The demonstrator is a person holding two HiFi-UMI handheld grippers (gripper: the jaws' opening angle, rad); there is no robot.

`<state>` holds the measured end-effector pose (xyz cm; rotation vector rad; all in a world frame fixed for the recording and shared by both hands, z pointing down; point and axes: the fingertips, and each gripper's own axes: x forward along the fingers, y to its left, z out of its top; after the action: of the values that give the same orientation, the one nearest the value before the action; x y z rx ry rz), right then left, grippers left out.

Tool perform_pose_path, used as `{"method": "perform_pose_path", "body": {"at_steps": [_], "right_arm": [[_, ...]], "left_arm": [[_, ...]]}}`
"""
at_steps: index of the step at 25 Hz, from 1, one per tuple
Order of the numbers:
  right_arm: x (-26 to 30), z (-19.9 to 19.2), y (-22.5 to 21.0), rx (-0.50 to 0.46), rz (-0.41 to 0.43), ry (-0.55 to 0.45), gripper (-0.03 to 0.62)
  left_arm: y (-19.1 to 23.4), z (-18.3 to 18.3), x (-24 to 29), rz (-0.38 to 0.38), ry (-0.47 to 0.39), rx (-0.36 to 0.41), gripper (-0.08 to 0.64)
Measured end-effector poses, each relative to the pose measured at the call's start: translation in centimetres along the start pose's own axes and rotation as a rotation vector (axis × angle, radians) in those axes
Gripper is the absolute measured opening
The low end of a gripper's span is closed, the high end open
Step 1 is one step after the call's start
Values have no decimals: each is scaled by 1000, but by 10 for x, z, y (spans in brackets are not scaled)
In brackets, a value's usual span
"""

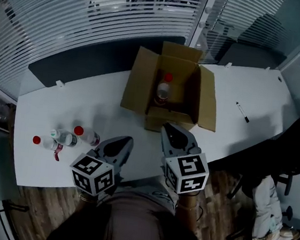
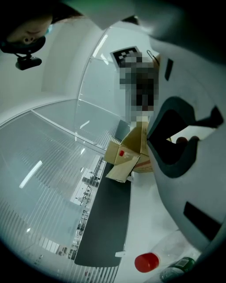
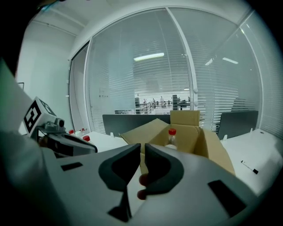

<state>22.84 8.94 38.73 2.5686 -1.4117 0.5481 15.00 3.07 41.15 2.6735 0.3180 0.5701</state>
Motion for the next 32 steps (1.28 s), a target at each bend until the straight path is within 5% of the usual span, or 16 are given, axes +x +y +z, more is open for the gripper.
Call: {"method": "perform_pose_path", "body": {"at_steps": [18, 32], "right_arm": [[-4, 21, -64, -35, 97, -47, 40], [22, 41, -65, -2, 39, -51, 52]], "left_arm": [[-21, -5, 37, 135, -15, -35, 6], [20, -1, 7, 165, 9, -57, 6]]}}
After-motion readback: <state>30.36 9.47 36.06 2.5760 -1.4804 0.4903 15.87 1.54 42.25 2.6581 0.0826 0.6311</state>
